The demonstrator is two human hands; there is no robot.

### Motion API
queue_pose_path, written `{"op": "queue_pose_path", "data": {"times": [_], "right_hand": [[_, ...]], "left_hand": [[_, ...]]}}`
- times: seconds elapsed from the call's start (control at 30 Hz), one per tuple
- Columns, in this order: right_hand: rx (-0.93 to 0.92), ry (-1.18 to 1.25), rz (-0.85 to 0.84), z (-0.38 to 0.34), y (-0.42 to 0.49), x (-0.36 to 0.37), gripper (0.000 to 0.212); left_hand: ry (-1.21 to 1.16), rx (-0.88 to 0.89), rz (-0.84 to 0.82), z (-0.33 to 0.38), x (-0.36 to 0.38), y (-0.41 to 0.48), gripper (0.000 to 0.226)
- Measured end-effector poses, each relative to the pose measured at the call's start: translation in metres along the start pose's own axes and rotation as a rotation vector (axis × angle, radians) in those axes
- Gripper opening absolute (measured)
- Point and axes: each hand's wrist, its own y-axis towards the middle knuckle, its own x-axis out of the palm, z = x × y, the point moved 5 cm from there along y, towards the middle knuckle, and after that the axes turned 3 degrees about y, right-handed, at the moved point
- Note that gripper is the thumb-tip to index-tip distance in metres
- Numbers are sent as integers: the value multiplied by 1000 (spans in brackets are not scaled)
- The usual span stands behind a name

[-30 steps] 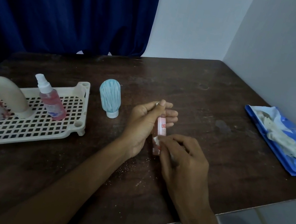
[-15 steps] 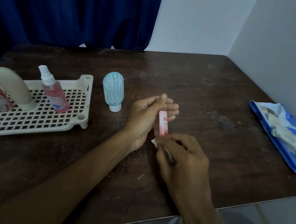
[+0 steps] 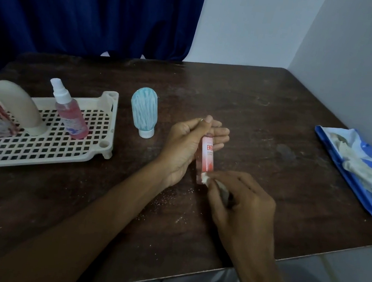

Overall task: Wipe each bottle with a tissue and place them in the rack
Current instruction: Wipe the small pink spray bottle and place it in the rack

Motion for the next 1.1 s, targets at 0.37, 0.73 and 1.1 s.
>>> {"op": "queue_pose_path", "data": {"times": [0.37, 0.73, 1.1], "right_hand": [[-13, 43, 54, -2, 7, -2, 16], [-11, 46, 38, -4, 33, 7, 8], [-4, 47, 69, -3, 48, 8, 12]], "left_hand": [[-71, -25, -93, -4, 5, 0, 32], [-59, -22, -99, -4, 7, -1, 39], [-19, -19, -134, -1, 7, -3, 35]]}}
